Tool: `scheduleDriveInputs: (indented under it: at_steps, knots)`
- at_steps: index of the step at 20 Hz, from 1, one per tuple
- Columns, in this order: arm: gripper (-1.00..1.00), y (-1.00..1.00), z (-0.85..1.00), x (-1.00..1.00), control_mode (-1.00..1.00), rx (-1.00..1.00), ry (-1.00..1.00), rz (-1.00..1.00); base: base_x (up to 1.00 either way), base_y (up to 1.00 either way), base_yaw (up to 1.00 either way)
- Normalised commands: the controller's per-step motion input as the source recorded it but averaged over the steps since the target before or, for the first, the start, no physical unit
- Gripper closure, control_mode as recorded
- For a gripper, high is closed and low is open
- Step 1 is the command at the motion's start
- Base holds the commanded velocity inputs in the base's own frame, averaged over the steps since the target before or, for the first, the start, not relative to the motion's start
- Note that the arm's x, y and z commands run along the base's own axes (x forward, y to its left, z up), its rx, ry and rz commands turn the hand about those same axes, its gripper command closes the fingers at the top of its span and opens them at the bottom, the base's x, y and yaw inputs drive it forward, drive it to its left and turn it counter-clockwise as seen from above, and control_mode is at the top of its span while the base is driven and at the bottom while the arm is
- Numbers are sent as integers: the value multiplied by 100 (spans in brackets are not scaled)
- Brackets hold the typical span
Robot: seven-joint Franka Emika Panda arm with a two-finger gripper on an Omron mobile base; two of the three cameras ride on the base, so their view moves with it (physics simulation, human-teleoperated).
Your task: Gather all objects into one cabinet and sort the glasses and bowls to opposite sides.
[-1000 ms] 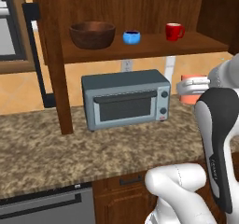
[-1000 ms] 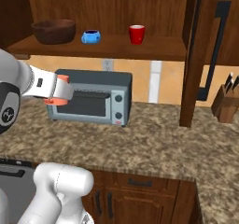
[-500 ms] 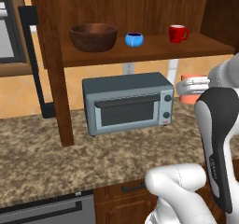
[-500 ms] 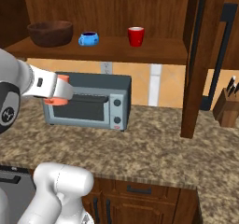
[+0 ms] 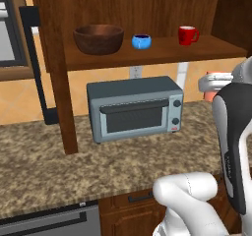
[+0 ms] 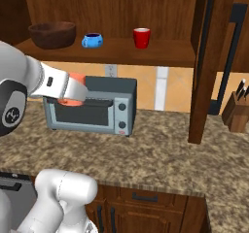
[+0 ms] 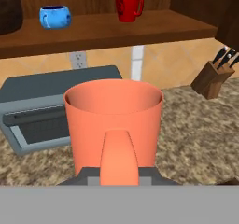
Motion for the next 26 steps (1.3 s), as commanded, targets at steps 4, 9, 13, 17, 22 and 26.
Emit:
scheduleDriveInputs:
  at_steps: [4, 9, 13, 17, 22, 26]
  knots:
    - [100, -44, 18, 0, -100, 0, 0, -12, 0, 0, 0]
    - [100, -32, 12, 6, -100, 0, -2, -7, 0, 0, 0]
    - [100, -19, 12, 17, -100, 0, -4, -5, 0, 0, 0]
    - [100, -8, 16, 12, -100, 0, -5, -4, 0, 0, 0]
    - [100, -20, 13, 7, -100, 0, -6, 0, 0, 0, 0]
    - [100, -10, 3, 0, -100, -1, -27, 0, 0, 0, 0]
